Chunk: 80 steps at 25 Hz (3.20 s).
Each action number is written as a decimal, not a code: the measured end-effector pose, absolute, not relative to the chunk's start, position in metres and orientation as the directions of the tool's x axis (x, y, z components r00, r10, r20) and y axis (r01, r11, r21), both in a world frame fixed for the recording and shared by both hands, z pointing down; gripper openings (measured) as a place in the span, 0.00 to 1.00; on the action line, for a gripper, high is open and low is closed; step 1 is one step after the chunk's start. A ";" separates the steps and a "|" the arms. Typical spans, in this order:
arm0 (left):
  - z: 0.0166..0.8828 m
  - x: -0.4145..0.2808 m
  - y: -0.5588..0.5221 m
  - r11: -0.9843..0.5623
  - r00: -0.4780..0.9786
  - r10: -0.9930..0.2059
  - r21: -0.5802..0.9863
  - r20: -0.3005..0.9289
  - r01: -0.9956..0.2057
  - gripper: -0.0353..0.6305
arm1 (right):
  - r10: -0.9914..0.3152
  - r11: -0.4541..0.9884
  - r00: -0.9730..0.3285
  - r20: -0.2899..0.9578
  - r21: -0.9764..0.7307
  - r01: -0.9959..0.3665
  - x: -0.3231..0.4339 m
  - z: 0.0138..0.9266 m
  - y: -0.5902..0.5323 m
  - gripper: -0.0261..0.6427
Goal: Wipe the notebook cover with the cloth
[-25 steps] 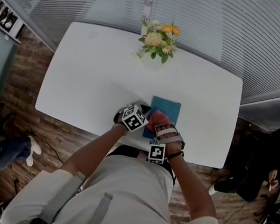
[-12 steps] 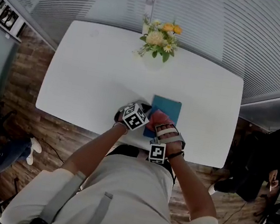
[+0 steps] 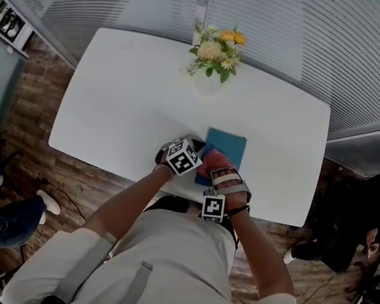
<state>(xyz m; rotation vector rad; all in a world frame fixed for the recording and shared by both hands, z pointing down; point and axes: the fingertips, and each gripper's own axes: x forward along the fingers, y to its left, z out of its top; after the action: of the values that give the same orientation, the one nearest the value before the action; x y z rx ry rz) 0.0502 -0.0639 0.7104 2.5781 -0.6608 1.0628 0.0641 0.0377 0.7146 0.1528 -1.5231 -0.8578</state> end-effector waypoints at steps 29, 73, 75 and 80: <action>0.714 0.050 -0.065 -0.857 0.622 -0.306 0.076 0.721 -0.510 0.06 | -0.562 0.711 -0.182 0.807 0.584 0.391 0.063 0.716 0.053 0.05; 0.715 0.051 -0.066 -0.857 0.626 -0.302 0.083 0.719 -0.509 0.06 | -0.535 0.729 -0.203 0.820 0.570 0.378 0.062 0.721 0.078 0.05; 0.715 0.051 -0.066 -0.857 0.625 -0.302 0.083 0.720 -0.509 0.06 | -0.533 0.730 -0.212 0.819 0.572 0.374 0.061 0.718 0.078 0.05; 0.713 0.051 -0.066 -0.856 0.625 -0.302 0.083 0.720 -0.510 0.06 | -0.474 0.786 -0.218 0.853 0.522 0.333 0.056 0.708 0.087 0.05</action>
<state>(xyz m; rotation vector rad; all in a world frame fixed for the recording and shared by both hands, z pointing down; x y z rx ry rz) 0.0511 -0.0658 0.7134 2.5714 -0.6584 1.0633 0.0561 0.0873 0.7082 0.1142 -1.6304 -0.7432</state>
